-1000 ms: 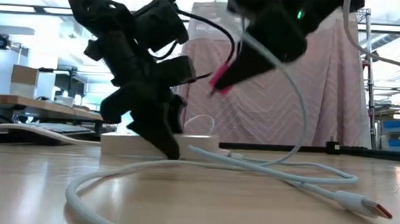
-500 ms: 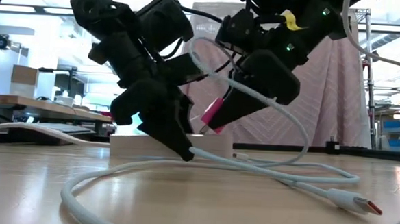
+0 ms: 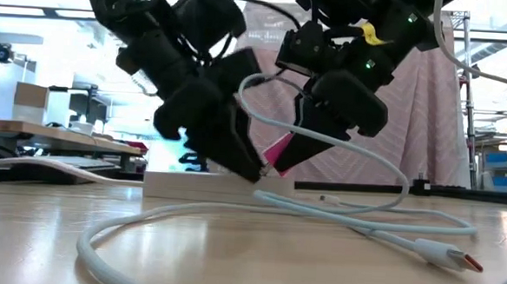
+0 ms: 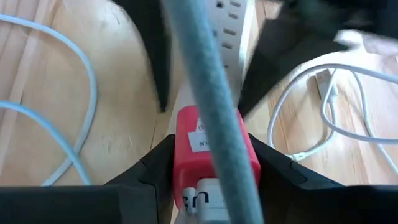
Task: Insert USB
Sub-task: Insert the pink charger adapter into the white outlet extension
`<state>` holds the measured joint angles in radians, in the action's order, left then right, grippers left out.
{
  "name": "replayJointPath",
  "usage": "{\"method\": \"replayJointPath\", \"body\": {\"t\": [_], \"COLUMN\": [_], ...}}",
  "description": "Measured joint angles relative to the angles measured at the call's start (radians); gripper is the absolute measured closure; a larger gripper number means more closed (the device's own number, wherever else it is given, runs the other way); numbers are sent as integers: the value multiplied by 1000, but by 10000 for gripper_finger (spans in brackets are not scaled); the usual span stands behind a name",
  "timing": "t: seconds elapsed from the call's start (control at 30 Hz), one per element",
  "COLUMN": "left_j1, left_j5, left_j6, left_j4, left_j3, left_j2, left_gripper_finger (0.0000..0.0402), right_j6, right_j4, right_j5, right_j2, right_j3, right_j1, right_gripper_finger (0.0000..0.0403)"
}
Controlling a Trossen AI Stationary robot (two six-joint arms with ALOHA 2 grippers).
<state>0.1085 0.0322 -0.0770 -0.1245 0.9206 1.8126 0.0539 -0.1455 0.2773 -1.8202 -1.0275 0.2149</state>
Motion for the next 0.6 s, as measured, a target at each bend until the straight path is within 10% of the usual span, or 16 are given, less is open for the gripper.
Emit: {"method": "replayJointPath", "body": {"t": [0.17, 0.6], "left_j1": [1, 3], "left_j5": [-1, -24], "left_j6": [4, -15], "left_j4": [6, 275], "left_j3": [-2, -10], "left_j2": [1, -122], "left_gripper_finger": [110, 217], "right_j6": [18, 38], "right_j4": [1, -35], "right_j5": [-20, -67], "right_j2": [-14, -41], "right_j3": [0, 9], "right_j1": [-6, -12], "right_gripper_finger": [264, 264]}}
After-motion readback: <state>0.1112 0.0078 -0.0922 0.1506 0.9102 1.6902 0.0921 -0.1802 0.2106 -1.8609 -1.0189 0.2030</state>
